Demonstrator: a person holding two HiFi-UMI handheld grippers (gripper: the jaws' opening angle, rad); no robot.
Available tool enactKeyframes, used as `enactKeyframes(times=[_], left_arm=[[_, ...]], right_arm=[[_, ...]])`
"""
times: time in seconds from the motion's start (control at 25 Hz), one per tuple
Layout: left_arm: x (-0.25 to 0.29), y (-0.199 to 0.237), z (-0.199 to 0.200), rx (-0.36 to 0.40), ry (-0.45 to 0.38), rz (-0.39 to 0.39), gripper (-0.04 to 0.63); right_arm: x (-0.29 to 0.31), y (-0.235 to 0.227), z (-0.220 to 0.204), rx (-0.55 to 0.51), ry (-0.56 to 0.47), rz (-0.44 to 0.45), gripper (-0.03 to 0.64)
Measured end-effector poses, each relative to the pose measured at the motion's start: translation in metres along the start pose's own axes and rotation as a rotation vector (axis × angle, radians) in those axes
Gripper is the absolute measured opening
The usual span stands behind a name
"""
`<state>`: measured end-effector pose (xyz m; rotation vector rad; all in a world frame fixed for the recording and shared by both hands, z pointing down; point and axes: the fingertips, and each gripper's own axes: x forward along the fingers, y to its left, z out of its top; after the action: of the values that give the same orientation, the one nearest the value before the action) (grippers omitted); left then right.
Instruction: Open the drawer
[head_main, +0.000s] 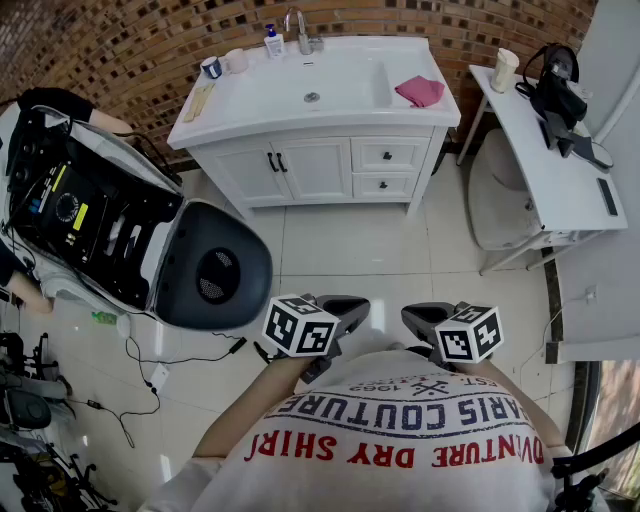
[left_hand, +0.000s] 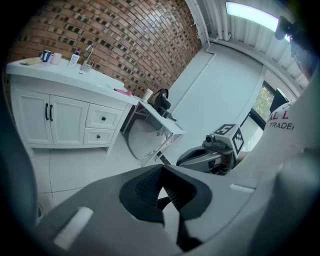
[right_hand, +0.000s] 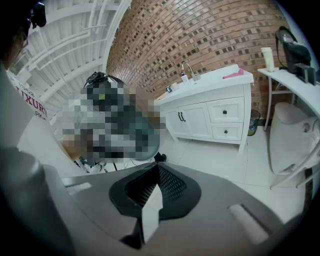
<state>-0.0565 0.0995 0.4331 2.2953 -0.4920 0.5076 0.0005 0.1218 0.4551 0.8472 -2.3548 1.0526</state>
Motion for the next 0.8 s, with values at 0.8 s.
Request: enactKeyframes(times=[0.8], left_arm=[[0.133,0.148,0.149,-0.090,0.077,0.059,-0.012]], right_arm=[[0.064,-0.209,0.145,0.044,0.058,0.052,0.006]])
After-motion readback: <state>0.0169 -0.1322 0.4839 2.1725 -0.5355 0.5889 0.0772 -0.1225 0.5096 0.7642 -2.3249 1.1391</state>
